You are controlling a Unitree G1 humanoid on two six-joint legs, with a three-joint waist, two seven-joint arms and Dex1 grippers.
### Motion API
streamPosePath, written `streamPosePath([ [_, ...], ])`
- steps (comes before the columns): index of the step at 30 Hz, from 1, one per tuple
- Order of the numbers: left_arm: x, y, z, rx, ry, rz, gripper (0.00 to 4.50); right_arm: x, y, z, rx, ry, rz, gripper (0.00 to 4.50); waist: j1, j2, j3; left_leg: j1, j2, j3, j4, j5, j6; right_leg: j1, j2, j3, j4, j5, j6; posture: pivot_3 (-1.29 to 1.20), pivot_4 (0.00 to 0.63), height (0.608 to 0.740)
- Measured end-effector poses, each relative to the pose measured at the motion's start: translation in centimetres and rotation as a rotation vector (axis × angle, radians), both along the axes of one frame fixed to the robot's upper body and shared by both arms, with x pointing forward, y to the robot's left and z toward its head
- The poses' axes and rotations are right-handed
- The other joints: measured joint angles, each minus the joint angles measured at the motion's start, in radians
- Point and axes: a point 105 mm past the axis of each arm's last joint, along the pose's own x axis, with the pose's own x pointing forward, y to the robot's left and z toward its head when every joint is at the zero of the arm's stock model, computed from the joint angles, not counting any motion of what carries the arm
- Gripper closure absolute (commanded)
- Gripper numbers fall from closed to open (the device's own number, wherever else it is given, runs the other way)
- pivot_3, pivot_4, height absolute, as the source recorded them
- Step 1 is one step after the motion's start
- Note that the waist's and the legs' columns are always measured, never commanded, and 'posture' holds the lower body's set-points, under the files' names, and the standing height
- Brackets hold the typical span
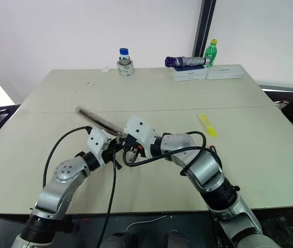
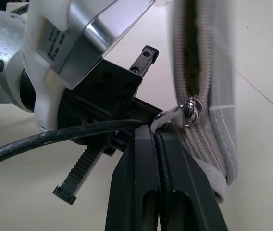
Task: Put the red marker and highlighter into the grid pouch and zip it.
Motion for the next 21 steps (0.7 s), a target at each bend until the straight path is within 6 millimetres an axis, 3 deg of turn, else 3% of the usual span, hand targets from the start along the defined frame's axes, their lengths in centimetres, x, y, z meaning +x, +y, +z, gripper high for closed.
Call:
streamPosePath([
  [21,-1.2,1.4,0.2,-0.035,0.065,-0.038,4.50,1.7,-2.4,0.6,-0.040,-0.088,-0.048,4.45,-0.001,0.000,0.000,0.000,0.000,0.000,0.000,0.000,0.000,0.000,0.000,0.000,0.000,0.000,0.000,0.00,0.150,0.740],
])
